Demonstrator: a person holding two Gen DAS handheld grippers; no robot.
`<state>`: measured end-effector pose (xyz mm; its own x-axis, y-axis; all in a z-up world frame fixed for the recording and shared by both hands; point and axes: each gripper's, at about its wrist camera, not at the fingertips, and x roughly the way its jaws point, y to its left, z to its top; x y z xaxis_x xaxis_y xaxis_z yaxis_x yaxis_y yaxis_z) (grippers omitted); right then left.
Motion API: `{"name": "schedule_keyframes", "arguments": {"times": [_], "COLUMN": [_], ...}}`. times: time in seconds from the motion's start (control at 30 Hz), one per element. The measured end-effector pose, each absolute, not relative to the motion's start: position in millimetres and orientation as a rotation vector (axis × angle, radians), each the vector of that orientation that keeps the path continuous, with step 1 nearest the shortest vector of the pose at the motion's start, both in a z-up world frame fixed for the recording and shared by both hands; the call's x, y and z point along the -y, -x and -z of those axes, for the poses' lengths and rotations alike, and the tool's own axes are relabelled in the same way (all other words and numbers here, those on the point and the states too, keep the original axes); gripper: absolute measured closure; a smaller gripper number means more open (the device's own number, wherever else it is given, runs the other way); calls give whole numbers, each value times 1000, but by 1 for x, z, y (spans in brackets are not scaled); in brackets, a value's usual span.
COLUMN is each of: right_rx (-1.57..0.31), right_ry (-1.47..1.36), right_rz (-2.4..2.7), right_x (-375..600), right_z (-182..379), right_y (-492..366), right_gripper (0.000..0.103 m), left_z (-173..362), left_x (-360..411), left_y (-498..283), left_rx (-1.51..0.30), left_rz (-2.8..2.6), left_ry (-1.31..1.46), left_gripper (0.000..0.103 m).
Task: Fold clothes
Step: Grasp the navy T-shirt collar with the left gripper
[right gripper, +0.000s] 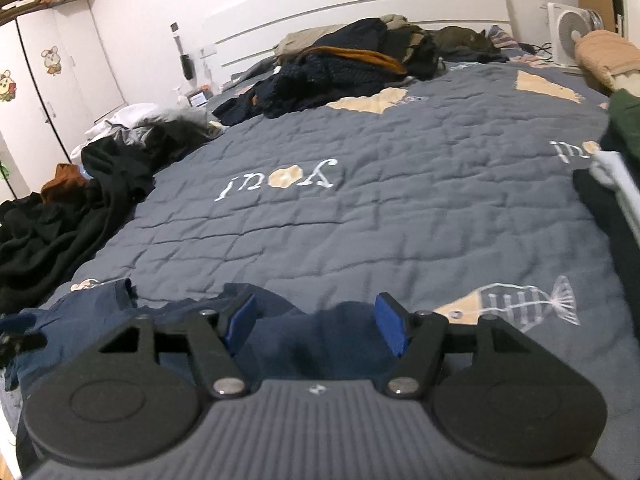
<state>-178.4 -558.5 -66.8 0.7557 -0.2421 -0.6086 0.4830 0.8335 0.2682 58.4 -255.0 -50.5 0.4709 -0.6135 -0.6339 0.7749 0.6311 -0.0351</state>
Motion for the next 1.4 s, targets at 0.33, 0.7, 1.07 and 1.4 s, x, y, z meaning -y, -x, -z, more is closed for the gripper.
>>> {"name": "schedule_keyframes", "arguments": {"times": [0.33, 0.7, 1.07, 1.4], "right_rx": [-574, -599, -588, -578], "right_ry": [-450, -464, -500, -483], "right_rz": [337, 316, 335, 345], "right_x": [545, 545, 553, 552], "right_z": [71, 82, 83, 80], "right_y": [166, 164, 169, 170], "right_gripper": [38, 38, 37, 37], "left_z": [71, 105, 98, 37], "left_x": [303, 355, 346, 388], "left_y": [-107, -151, -156, -176], "left_rx": [-687, -823, -859, -498], "left_rz": [891, 996, 1142, 989], "left_ry": [-491, -659, -693, -613], "left_gripper": [28, 21, 86, 87]}}
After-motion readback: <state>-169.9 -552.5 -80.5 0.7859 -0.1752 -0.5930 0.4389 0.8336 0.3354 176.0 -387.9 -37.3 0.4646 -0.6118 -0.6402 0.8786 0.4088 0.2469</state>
